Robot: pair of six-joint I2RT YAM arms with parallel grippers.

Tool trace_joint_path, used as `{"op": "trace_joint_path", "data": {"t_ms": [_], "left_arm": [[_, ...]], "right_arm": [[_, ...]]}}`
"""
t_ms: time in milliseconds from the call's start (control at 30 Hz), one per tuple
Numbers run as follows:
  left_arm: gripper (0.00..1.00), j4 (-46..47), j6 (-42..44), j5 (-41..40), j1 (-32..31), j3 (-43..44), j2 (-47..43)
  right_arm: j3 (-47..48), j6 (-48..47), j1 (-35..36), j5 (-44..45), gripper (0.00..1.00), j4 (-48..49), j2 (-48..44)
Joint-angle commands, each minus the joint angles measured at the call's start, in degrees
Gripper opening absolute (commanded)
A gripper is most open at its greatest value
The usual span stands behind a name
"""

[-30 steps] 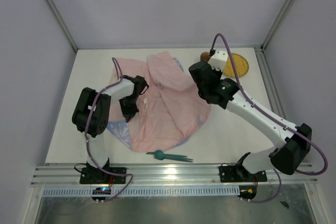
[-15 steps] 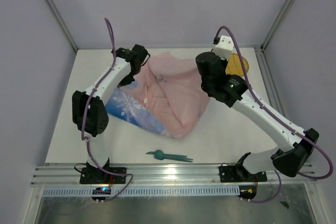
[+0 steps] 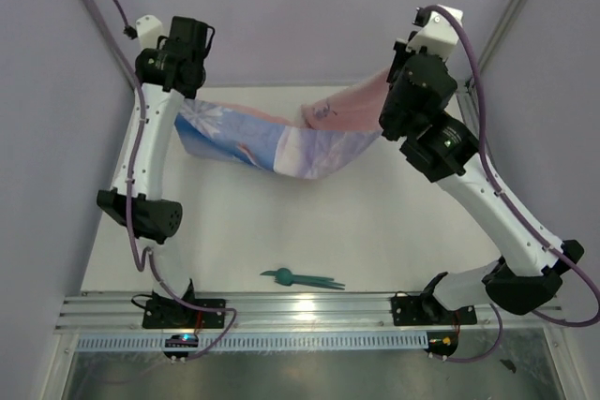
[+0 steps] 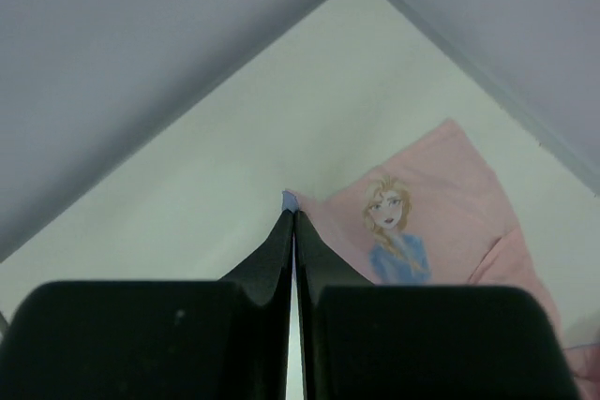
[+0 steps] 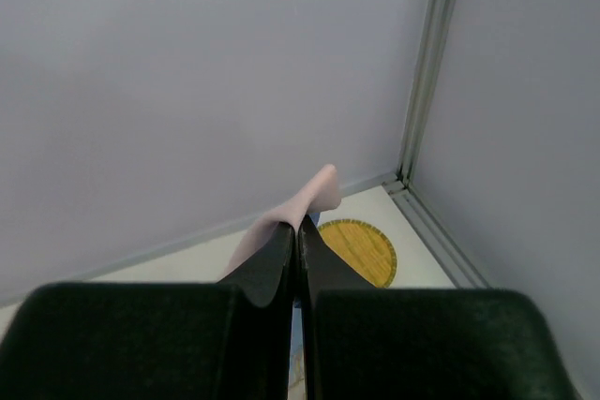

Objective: Set the dinner table for one person

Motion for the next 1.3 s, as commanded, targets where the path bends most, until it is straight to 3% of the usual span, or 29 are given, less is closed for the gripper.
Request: {"op": "trace_joint_path", "data": {"t_ms": [0, 167, 200, 467, 667, 900, 1100, 1267], "left_arm": [[0.0, -9.7, 3.6, -4.5, 1.7, 5.1, -6.0], [0.0, 1.3, 7.9, -9.5, 2.3, 3.9, -14.2], [0.0, 7.0, 9.1, -9.9, 2.3, 3.4, -17.5], [0.0, 33.3, 25.9, -10.6, 2.3, -0.5, -31.2], [0.0, 39.3, 30.5, -8.4, 2.2, 3.2, -36.0], [0.0, 36.5, 27.7, -4.8, 2.2, 3.9, -38.4], [0.0, 37.5, 32.3, -9.8, 2.2, -0.1, -35.2], [0.0, 49.6, 44.9, -17.6, 2.2, -7.7, -31.4]], "right_arm": [[7.9, -13.6, -0.4, 2.6, 0.03, 9.2, 2.2], [17.3, -20.3, -0.4, 3.0, 0.03, 11.5, 5.1], [18.6, -20.9, -0.4, 3.2, 0.03, 11.5, 5.4], [29.6, -28.0, 0.1, 4.7, 0.03, 14.0, 5.3], [32.9, -39.0, 5.6, 8.1, 0.03, 23.8, 2.2], [38.5, -43.6, 11.6, 11.9, 0.03, 24.3, 1.9], [37.1, -50.2, 11.7, 15.0, 0.03, 29.0, 4.2], [33.5, -53.1, 10.9, 15.6, 0.03, 31.2, 6.5]]}}
